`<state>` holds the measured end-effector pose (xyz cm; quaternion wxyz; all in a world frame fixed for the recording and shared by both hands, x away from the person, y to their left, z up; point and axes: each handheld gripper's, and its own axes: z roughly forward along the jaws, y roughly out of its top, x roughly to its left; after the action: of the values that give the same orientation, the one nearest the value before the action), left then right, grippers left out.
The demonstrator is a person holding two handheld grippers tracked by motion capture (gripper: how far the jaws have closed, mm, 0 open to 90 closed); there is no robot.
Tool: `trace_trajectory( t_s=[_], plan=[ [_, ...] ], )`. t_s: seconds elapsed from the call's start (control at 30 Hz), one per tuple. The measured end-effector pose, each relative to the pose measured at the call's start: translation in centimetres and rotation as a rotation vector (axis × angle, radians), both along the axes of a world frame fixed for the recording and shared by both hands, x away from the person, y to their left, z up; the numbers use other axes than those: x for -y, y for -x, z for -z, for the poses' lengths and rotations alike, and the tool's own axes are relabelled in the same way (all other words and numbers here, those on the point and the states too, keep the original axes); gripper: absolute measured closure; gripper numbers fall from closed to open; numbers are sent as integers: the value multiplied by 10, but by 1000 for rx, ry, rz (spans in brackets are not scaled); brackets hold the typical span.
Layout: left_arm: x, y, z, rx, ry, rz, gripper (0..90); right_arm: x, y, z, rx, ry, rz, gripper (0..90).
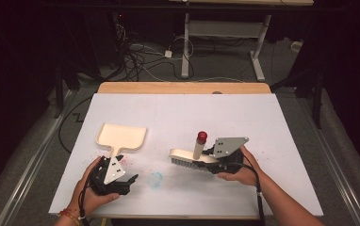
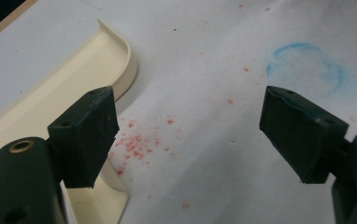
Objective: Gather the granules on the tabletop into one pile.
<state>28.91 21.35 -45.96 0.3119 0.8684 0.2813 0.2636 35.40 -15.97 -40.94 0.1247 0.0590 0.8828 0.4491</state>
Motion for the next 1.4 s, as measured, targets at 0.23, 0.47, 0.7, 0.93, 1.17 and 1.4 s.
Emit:
trace_trajectory(
  t_s=[0.23, 0.47, 0.7, 0.93, 1.17, 1.4],
  plan=[
    [0, 0, 0, 6, 1, -5, 188, 20, 9, -16, -23, -41, 230, 674],
    [1, 1, -1, 8, 3, -4, 188, 28, 6, -6, -45, -25, 551, 673],
    [2, 2, -1, 8, -1, 3, 188, 12, 5, 10, -78, 16, 711, 674],
    [4, 2, -1, 4, -4, 9, 188, -22, 15, 15, -51, 30, 700, 673],
    [4, 2, -1, 2, -2, 12, 188, -41, 14, 16, -11, 34, 698, 674],
    [6, 1, 0, -2, -9, 14, 188, -40, 8, 15, -32, -3, 724, 674]
  ],
)
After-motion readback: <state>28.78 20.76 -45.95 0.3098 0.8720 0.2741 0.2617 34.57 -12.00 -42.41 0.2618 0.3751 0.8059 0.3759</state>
